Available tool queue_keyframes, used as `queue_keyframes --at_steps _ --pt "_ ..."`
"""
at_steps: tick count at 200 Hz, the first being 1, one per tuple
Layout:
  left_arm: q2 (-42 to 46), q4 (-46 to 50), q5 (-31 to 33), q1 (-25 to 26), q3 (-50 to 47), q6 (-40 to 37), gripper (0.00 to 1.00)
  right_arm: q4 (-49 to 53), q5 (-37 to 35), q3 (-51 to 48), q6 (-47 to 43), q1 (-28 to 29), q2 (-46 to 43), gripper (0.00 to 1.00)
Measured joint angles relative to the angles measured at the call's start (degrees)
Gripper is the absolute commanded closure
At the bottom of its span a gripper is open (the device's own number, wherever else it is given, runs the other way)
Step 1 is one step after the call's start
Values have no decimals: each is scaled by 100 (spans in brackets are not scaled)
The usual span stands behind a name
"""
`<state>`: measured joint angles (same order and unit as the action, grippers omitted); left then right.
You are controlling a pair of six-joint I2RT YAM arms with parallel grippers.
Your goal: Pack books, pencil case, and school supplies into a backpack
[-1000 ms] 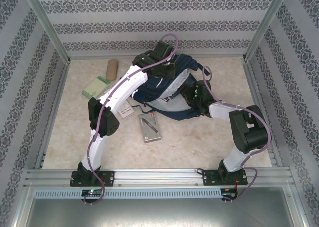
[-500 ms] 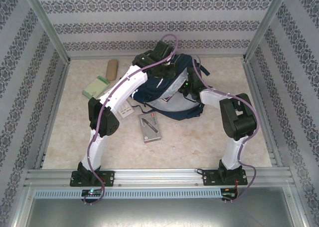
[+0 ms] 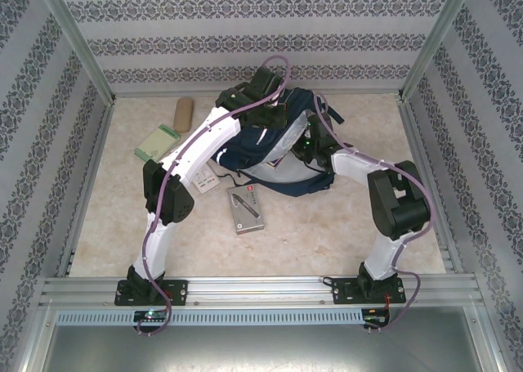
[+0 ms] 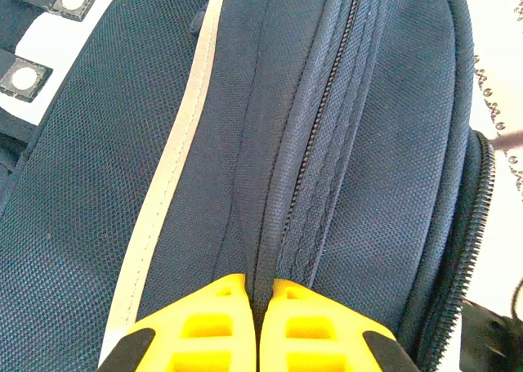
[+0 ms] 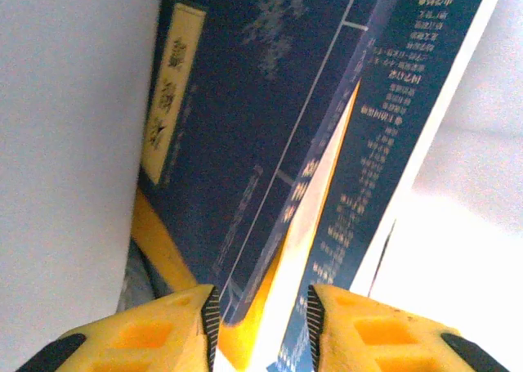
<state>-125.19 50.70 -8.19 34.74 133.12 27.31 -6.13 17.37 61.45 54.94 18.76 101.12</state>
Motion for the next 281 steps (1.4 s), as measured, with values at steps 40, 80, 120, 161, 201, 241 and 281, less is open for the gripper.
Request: queue_keyframes --at_steps 40,80,120,161,201,241,281 --pt "4 -39 -57 -57 -46 -2 100 299 -153 -522 -442 103 -1095 59" --pt "46 -81 -190 -151 -136 -4 100 966 -570 -1034 -1023 544 -2059 54" --pt "83 -103 -391 -328 -142 -7 100 1878 -1233 -1375 -1665 1552 -2920 41" --pt "94 -116 -570 -492 -184 -22 100 2321 -1895 -1377 -1974 2828 -2896 16" --pt "94 -144 -684 -562 -229 -28 100 2553 -2321 -1036 -2026 3672 -1812 2" --pt "96 -201 -772 -562 -321 -33 100 2673 -2496 -437 -2020 3952 -894 2" --pt "136 -304 -833 -562 -485 -48 100 2802 -2533 66 -1895 3989 -284 2"
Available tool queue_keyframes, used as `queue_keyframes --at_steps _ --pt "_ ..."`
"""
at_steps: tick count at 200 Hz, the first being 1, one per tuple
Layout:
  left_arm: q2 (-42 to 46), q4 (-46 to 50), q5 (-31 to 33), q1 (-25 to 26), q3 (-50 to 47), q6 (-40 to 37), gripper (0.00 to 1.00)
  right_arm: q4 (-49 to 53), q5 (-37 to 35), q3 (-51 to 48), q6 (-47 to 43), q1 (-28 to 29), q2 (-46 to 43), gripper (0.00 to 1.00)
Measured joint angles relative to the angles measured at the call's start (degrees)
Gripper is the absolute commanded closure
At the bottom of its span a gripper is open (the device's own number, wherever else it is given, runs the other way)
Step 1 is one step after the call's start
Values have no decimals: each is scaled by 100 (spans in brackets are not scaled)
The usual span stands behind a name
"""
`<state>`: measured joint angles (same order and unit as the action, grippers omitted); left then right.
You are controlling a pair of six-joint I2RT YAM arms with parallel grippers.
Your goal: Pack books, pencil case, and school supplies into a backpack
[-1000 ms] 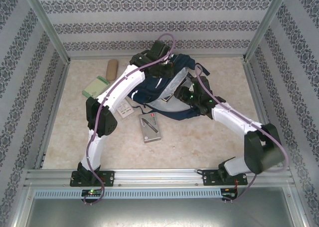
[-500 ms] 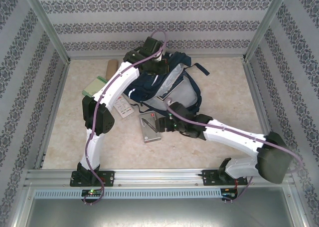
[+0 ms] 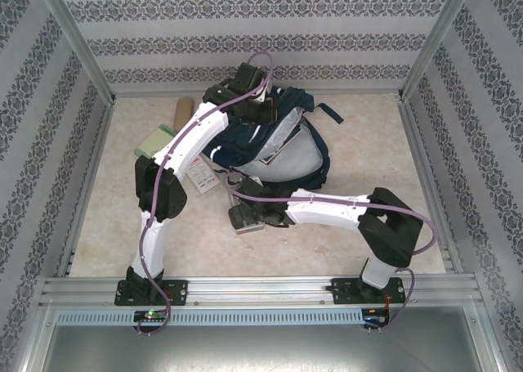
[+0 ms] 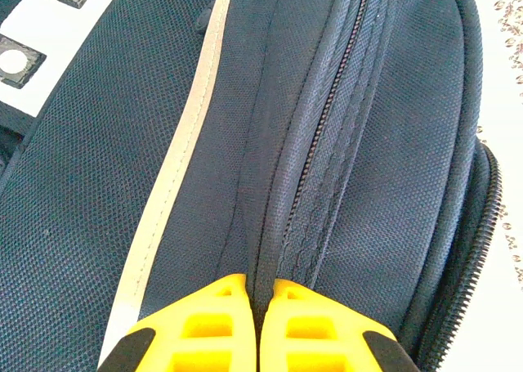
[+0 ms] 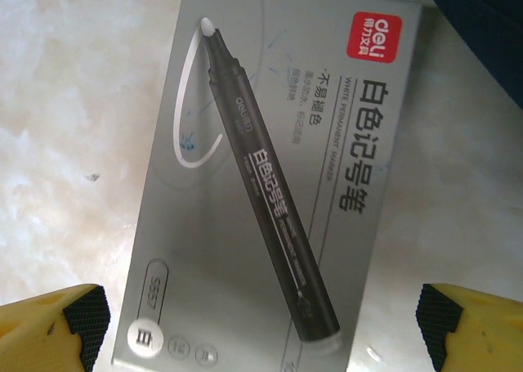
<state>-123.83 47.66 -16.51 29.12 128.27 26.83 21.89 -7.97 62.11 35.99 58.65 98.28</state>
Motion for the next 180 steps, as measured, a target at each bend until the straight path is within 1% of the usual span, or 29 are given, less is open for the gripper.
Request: queue_keyframes --at_steps 49,140,180 --pt "92 -55 22 0 -116 -2 100 179 9 348 162 0 540 2" --pt "101 -59 22 0 -142 -24 100 481 15 774 251 76 817 2" --pt "122 -94 20 0 -201 -26 100 743 2 1126 330 76 1207 2"
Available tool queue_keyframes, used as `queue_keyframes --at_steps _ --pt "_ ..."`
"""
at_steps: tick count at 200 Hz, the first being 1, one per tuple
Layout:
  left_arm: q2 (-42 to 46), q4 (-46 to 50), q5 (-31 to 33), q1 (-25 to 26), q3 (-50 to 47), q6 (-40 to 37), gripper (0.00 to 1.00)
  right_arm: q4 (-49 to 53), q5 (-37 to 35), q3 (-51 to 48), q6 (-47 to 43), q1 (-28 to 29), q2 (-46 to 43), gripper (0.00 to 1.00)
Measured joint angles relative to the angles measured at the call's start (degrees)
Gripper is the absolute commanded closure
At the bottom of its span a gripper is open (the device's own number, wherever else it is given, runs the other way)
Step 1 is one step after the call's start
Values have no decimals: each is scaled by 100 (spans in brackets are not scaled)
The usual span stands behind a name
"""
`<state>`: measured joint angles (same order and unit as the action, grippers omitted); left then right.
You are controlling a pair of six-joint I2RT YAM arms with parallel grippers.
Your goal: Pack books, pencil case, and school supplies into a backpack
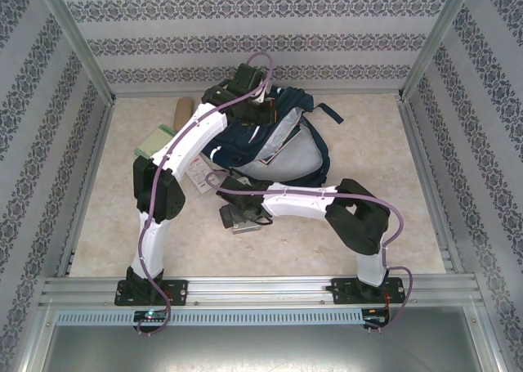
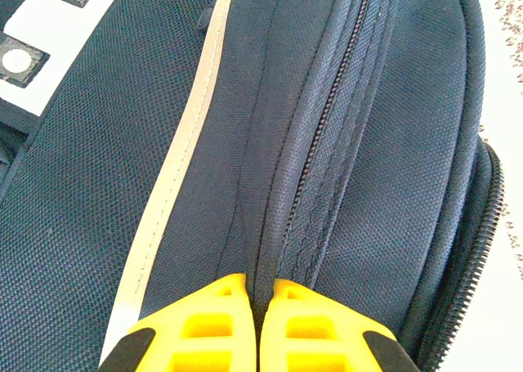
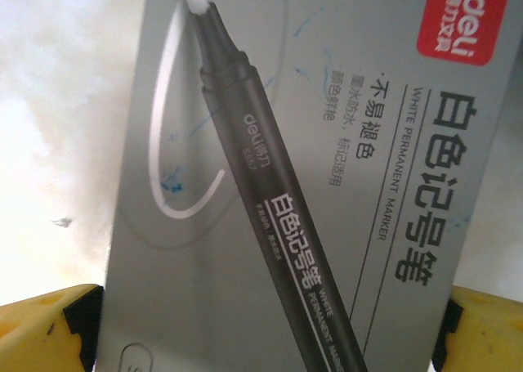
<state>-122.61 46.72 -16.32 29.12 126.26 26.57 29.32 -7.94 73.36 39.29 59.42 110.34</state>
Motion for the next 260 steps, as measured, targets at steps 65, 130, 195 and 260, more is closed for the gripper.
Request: queue_keyframes --at_steps 65,130,195,260 --pt "20 -11 2 0 -17 -2 100 243 -26 9 90 0 63 7" --pt "26 -74 -2 0 -68 0 100 398 -319 -457 249 -9 -1392 15" --pt "31 -90 -2 0 -68 4 100 483 -382 -933 282 -876 -2601 15" --pt "44 -94 0 0 -90 4 100 476 -216 -935 44 -1215 -2634 9"
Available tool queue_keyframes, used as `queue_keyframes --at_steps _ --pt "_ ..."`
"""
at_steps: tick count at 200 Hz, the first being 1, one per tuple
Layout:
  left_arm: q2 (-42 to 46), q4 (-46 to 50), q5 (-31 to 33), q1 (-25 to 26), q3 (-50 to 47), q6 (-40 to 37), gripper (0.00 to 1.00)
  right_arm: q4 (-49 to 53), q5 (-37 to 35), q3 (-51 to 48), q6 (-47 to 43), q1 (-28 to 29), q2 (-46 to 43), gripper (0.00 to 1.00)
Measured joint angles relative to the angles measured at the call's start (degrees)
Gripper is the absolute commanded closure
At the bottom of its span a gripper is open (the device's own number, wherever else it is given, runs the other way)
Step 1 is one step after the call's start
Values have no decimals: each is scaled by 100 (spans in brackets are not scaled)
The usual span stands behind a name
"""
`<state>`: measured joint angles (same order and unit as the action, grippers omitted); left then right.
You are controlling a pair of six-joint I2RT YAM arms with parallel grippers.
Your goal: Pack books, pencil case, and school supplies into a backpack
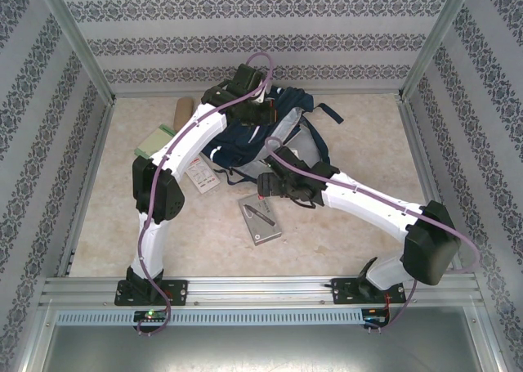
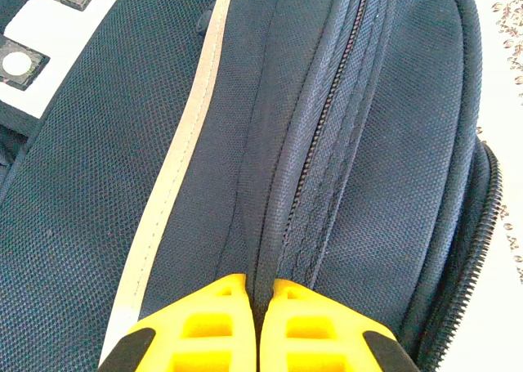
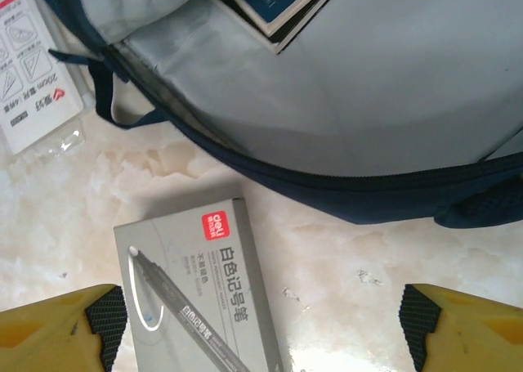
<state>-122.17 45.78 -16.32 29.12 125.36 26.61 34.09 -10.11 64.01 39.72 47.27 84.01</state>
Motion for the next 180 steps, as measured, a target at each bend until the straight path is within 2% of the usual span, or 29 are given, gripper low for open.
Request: queue_keyframes --at_steps 30,73,180 --pt "2 0 0 0 0 0 100 -4 63 -2 -17 411 374 2" --pt "2 0 0 -7 -2 0 100 -46 177 -79 87 964 1154 2" --pt "11 -28 -22 -39 -76 0 100 -131 352 -79 101 1152 1965 2"
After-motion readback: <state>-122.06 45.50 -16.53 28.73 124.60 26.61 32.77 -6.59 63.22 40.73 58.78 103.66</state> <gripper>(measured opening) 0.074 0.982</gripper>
